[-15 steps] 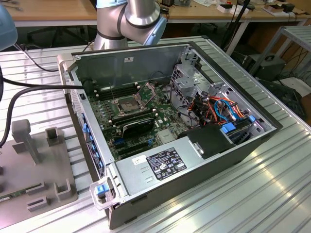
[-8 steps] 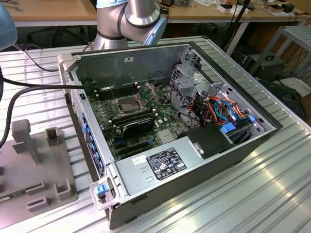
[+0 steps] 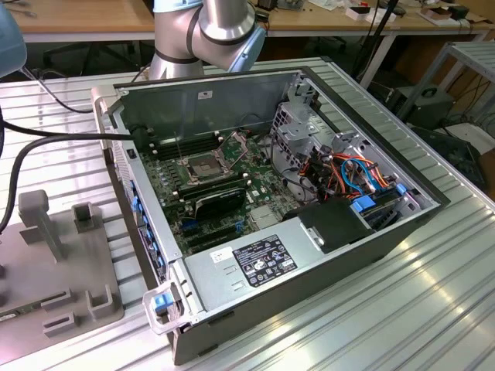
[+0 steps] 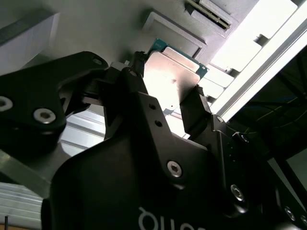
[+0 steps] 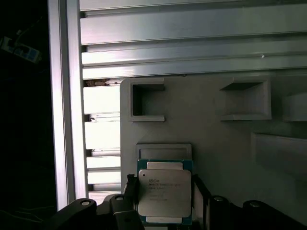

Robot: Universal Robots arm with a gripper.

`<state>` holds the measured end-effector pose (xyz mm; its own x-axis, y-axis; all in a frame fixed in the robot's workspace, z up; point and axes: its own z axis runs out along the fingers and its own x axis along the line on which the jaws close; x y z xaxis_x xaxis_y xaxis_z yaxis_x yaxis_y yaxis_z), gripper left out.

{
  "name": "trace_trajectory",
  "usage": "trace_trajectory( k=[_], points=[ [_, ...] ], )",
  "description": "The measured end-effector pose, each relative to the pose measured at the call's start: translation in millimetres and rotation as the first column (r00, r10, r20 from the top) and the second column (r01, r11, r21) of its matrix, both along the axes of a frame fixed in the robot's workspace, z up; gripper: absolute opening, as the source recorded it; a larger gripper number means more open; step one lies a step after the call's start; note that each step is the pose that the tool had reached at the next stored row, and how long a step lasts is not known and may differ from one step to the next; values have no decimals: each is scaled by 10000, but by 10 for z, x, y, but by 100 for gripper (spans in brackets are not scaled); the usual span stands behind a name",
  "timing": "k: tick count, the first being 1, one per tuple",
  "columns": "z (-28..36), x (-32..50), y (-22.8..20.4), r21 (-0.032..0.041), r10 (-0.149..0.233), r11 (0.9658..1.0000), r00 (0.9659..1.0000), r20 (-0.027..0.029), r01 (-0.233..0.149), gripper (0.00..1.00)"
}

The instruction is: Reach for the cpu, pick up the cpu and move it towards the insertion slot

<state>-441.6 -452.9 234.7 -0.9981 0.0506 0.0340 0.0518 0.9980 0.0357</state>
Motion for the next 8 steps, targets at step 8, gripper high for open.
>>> trace_trajectory(
  k=[8],
  points=[
    [253, 0, 1, 1, -1, 10000, 10000, 1, 1, 55]
  ],
)
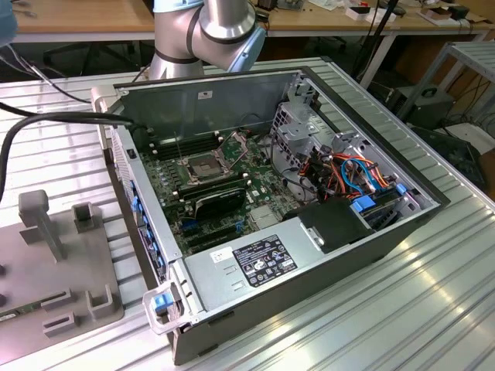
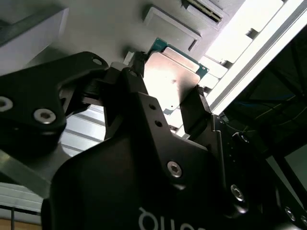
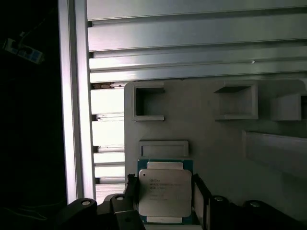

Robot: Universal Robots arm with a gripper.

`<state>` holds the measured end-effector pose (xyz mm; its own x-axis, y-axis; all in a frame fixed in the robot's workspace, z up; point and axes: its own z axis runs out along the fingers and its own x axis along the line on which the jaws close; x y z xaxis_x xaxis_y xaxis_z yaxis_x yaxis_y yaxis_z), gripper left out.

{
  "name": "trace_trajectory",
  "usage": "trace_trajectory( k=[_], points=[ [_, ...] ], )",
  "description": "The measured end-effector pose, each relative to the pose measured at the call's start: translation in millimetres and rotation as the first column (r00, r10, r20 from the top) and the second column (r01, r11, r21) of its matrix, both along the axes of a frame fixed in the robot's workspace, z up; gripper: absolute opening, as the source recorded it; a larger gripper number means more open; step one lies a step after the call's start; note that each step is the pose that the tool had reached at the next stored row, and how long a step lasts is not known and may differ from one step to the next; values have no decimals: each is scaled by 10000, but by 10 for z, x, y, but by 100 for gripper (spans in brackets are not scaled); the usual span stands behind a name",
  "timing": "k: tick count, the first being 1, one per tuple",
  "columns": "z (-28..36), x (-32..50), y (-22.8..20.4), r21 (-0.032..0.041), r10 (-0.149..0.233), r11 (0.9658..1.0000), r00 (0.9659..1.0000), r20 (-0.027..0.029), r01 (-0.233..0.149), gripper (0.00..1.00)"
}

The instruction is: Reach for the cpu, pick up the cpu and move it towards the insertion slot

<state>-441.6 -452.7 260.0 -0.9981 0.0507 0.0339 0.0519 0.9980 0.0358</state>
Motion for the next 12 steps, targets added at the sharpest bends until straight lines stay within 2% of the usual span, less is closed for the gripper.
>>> trace_trajectory(
  k=[3, 5, 8, 12],
  points=[
    [103, 0, 3, 0, 1, 10000, 10000, 0, -1, 55],
    [237, 0, 3, 0, 0, 10000, 10000, 0, 0, 55],
    [368, 0, 4, -1, 0, 10000, 10000, 0, 0, 55],
    [508, 0, 4, -1, 0, 10000, 10000, 1, 0, 55]
  ],
)
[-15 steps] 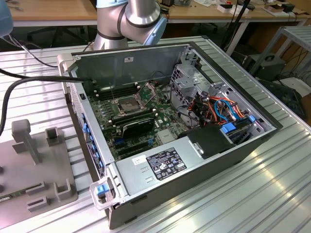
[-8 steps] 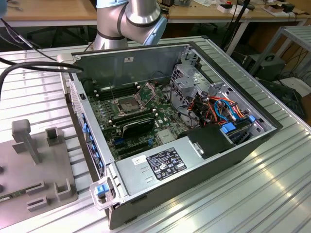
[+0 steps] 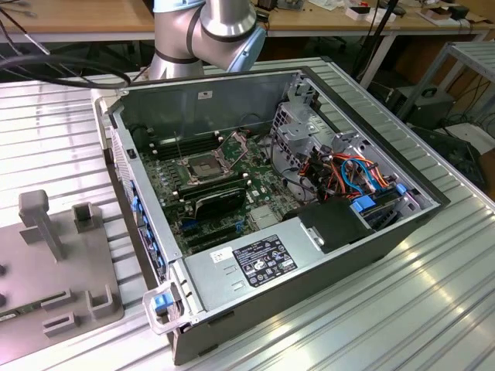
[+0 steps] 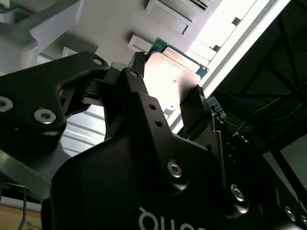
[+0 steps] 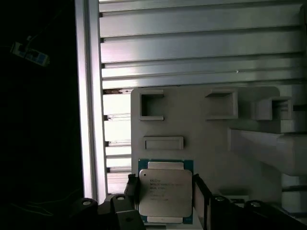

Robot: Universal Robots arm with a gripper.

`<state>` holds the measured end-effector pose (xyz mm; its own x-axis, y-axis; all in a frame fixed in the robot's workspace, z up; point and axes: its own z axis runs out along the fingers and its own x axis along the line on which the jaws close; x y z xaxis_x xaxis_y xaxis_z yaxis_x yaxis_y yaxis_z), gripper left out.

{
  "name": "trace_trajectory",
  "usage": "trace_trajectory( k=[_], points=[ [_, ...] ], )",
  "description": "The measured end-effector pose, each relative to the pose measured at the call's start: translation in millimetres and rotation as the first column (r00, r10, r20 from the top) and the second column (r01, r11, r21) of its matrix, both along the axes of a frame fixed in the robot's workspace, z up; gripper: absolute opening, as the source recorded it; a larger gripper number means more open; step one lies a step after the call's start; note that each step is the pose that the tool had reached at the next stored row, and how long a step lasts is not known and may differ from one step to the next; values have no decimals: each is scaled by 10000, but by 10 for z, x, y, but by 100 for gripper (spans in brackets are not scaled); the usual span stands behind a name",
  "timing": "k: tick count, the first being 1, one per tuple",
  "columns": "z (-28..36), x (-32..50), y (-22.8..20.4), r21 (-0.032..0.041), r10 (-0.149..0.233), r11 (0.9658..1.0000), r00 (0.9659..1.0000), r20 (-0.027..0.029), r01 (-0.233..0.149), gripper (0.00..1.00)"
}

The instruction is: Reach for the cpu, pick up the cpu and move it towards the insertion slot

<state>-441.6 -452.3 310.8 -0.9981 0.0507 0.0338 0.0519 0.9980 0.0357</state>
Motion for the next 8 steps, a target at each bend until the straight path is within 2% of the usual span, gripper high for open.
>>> trace_trajectory(
  k=[8],
  points=[
    [326, 0, 1, 0, 0, 10000, 10000, -1, 0, 55]
  ],
)
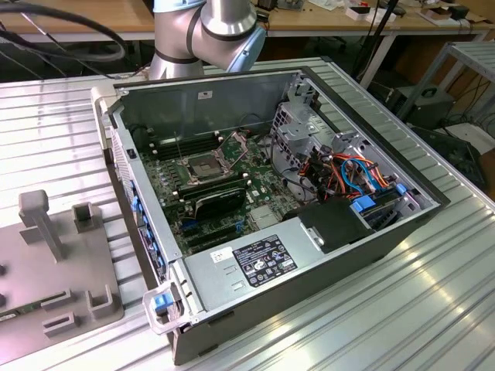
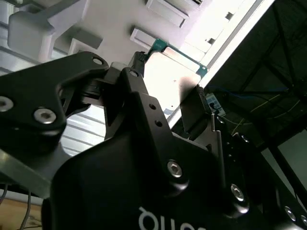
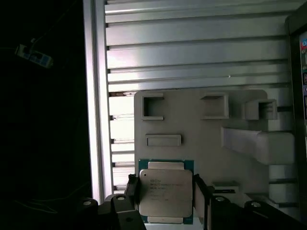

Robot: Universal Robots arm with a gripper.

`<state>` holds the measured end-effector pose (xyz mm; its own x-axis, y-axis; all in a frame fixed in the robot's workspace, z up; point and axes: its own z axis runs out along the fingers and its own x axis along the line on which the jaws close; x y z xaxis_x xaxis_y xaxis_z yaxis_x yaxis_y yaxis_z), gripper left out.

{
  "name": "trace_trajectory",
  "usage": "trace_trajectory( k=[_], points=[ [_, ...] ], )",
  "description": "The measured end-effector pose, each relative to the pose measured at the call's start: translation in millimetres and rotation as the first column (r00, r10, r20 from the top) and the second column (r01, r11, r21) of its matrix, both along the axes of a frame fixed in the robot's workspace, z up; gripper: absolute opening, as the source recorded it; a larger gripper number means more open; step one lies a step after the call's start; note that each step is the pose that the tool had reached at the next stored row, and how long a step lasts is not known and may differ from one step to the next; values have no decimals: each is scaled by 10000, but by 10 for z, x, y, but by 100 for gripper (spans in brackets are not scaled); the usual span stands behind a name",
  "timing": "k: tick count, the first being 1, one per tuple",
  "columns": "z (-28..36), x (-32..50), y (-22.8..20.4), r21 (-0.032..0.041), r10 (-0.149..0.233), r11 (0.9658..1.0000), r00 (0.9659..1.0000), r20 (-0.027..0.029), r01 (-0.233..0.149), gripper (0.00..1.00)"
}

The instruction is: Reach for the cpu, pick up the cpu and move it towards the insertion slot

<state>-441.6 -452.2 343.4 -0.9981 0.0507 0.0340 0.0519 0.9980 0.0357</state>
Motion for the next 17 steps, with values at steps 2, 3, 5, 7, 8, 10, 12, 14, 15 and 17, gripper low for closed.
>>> trace_trajectory(
  k=[2, 3, 5, 7, 8, 10, 12, 14, 15, 17],
  points=[
    [91, 0, 0, -1, 0, 10000, 10000, 1, 0, 55],
    [147, 0, 1, -1, 0, 10000, 10000, 1, 0, 55],
    [217, 0, 2, -3, 0, 10000, 10000, 1, 0, 55],
    [293, 0, 2, -3, 0, 10000, 10000, 0, 0, 55],
    [373, 0, 4, -3, 0, 10000, 10000, 1, 0, 55],
    [478, 0, 5, -2, 0, 10000, 10000, 3, 0, 55],
    [479, 0, 6, -1, 0, 10000, 10000, 3, 0, 55],
    [483, 5, 6, -5, -1, 10000, 10000, -2, 1, 55],
    [481, 19, 6, -3, 0, 10000, 10000, 0, 0, 55],
    [481, 51, 6, -3, -1, 10000, 10000, 1, 1, 55]
  ],
)
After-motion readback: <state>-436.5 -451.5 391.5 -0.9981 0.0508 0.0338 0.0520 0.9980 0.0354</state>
